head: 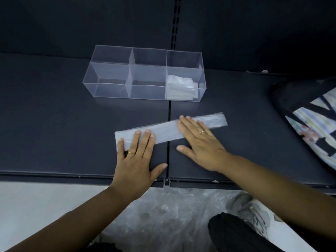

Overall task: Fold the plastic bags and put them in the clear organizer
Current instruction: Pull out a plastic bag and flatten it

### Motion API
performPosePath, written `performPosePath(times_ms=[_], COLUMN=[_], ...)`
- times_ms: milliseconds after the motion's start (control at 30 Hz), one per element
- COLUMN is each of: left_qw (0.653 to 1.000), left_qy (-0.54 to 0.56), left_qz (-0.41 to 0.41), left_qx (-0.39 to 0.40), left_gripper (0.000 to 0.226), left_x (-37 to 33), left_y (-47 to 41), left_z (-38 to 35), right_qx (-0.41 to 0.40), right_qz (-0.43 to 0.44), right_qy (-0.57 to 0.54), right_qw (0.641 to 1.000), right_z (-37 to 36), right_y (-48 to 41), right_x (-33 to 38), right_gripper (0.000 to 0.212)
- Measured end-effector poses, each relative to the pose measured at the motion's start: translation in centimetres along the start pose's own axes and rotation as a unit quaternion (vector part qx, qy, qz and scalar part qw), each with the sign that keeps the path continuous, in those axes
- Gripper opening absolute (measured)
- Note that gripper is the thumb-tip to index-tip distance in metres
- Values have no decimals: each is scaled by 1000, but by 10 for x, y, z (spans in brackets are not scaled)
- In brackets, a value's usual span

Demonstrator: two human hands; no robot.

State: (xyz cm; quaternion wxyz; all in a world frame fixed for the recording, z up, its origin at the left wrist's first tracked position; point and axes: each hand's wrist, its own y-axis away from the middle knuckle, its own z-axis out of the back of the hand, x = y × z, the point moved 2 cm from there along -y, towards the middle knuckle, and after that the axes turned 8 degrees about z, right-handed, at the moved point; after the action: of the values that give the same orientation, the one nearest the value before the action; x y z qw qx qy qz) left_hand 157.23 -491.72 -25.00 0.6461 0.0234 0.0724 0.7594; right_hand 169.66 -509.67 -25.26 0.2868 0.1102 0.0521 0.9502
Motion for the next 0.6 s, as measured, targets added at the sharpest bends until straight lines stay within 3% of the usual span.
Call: performPosePath(times_ms=[133,300,467,600], left_qw=[1000,1000,1000,999], left_qy=[0,2,5,9], left_qz=[-3,-4,-12,-33], left_qx=[0,-1,-4,-6], left_gripper=[81,83,82,83], left_x=[0,0,3,8], left_y=[-1,-1,-2,-6], left_z=[0,-1,-1,-2], right_qx=[-22,-185,-168,-165], right_qz=[-105,-195,-189,-186], right_qy=[-26,-134,-132,-180], right_qw=[994,954,958,952], right_z=[7,29,40,44], right_y=[24,19,5,20], right_x=[-58,-90,-94,-90], right_gripper=[73,37,8,4])
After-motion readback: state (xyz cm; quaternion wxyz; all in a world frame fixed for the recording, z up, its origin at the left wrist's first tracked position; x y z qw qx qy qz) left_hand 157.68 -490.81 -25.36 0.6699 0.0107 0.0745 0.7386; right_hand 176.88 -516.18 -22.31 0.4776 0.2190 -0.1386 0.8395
